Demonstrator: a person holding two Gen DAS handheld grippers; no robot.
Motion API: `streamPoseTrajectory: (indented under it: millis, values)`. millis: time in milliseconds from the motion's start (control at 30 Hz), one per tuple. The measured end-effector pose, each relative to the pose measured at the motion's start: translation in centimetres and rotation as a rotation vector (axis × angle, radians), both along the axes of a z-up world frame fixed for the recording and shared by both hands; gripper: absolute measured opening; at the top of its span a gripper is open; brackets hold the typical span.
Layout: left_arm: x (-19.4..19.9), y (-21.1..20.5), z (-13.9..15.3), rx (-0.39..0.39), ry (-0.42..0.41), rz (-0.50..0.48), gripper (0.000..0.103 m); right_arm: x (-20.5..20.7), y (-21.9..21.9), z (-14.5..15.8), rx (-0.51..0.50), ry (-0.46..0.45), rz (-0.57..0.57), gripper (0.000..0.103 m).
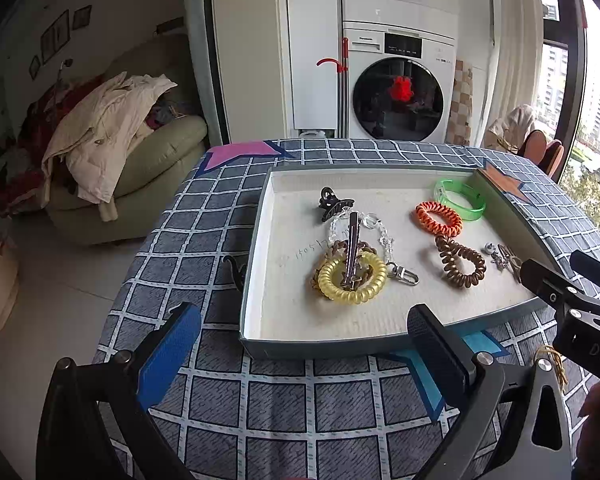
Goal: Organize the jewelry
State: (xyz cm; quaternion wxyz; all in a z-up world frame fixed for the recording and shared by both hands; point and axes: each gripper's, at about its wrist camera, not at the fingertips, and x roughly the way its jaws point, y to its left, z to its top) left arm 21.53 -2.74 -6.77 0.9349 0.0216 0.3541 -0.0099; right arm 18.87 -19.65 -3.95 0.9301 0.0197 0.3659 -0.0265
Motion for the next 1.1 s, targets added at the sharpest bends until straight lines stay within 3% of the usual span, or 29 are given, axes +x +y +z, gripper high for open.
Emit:
streamPoseTrajectory:
  millis: [1100]
  values:
    - [-0.12, 0.37, 0.22, 0.002, 0.003, 0.014, 0.103, -0.07, 0.01, -0.12, -0.001, -0.003, -0.006, 0.088]
